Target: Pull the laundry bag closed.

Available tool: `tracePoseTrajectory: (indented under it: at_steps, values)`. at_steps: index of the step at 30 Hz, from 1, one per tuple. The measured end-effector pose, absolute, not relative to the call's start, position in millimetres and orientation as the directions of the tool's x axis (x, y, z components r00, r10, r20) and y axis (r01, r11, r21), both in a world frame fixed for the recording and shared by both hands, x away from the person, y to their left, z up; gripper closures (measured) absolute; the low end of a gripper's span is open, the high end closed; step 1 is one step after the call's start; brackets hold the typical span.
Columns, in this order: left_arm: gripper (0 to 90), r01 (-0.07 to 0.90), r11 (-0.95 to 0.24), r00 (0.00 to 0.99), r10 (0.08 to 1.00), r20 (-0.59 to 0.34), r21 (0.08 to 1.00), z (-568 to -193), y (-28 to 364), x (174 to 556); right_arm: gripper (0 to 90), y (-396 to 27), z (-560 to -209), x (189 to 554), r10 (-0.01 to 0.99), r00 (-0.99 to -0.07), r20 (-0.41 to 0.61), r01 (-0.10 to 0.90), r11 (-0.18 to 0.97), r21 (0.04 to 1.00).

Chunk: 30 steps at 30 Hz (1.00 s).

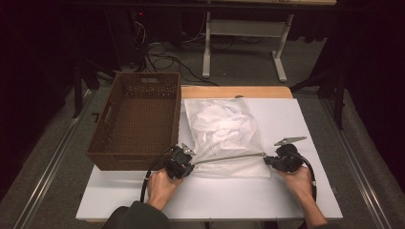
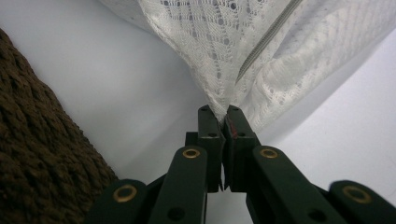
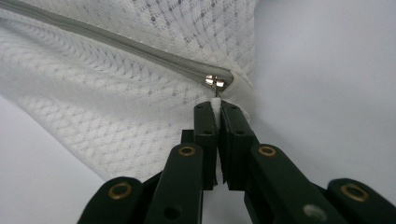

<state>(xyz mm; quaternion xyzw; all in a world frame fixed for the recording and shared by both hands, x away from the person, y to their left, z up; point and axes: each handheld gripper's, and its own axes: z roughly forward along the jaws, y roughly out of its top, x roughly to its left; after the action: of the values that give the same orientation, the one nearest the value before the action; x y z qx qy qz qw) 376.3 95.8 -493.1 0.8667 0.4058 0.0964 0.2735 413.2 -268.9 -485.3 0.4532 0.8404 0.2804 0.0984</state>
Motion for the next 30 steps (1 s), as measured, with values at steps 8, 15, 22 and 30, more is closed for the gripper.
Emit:
tracePoseTrajectory:
  at_steps: [8,15,22,30]
  values:
    - [87.1,0.650,-0.523,0.653,0.755,-0.054,0.551,-492,96,376,87.3,-269,-487,416,0.824,-0.563,0.069,0.707,0.437,0.556]
    - [87.0,0.648,-0.524,0.653,0.756,-0.048,0.553,-492,96,377,87.3,-268,-490,420,0.827,-0.560,0.041,0.704,0.449,0.551]
    - [85.3,0.653,-0.536,0.654,0.756,-0.042,0.535,-494,94,378,85.6,-267,-492,420,0.830,-0.557,0.032,0.696,0.446,0.563]
    - [68.9,0.685,-0.489,0.645,0.752,-0.137,0.539,-486,93,375,63.1,-254,-481,406,0.829,-0.557,-0.044,0.653,0.470,0.594]
